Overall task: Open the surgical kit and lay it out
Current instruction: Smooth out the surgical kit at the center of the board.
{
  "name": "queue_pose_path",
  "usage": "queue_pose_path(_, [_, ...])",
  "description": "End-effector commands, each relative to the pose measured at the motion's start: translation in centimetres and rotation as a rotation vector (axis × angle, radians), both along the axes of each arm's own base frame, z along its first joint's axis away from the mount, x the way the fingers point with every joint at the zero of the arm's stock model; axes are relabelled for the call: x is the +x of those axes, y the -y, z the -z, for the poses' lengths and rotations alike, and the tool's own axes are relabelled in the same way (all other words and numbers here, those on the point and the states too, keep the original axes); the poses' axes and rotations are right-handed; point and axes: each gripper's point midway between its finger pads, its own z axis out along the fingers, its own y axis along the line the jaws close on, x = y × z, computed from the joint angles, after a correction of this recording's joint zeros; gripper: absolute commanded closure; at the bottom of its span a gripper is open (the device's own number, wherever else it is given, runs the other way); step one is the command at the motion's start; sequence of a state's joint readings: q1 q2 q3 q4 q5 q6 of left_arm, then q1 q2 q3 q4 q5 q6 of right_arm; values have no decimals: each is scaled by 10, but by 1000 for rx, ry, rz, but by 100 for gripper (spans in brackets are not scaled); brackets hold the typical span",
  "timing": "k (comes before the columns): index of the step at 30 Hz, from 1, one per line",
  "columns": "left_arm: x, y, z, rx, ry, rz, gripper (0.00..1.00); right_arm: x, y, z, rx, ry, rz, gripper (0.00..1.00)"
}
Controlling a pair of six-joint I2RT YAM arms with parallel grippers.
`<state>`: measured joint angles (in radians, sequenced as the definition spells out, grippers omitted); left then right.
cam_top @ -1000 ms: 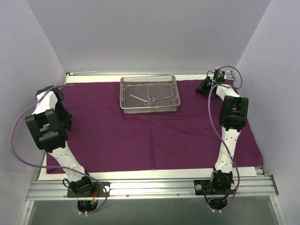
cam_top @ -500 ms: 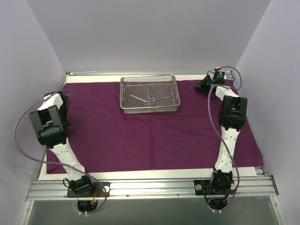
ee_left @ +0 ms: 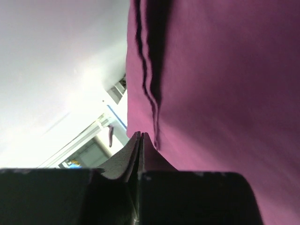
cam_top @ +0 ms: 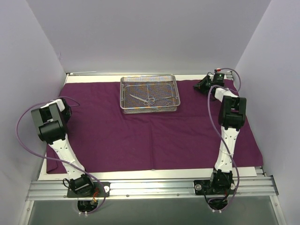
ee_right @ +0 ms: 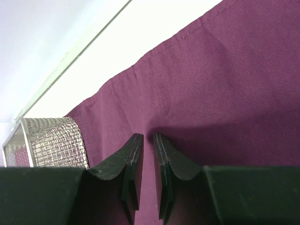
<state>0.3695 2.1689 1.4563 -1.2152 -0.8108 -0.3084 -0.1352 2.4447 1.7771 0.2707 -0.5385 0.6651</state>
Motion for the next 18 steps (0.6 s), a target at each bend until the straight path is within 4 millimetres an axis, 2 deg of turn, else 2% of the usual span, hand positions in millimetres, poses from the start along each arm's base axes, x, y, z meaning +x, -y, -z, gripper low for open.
queue_pose_path(1, [-6,-16,5,83,-48,17,98,-5,-7,11,30,-16,-11,83])
queue_pose_path(7, [13,-16,26,6,39,59,98,-9,-11,14,61,-19,-14,83])
queue_pose_path(9, [17,-20,22,18,55,59,98,-11,-12,12,73,-14,-15,83])
queue_pose_path(10, [26,-20,16,26,99,54,98,-10,-13,11,77,-8,-17,83])
queue_pose_path(14, [51,2,6,-7,211,75,98,-11,-16,11,87,-6,-22,83])
queue_pose_path(15, [55,4,1,13,225,82,98,-12,-17,11,93,-7,-20,83])
queue_pose_path(18, [60,12,1,21,209,104,98,-11,-18,10,98,-7,-25,83])
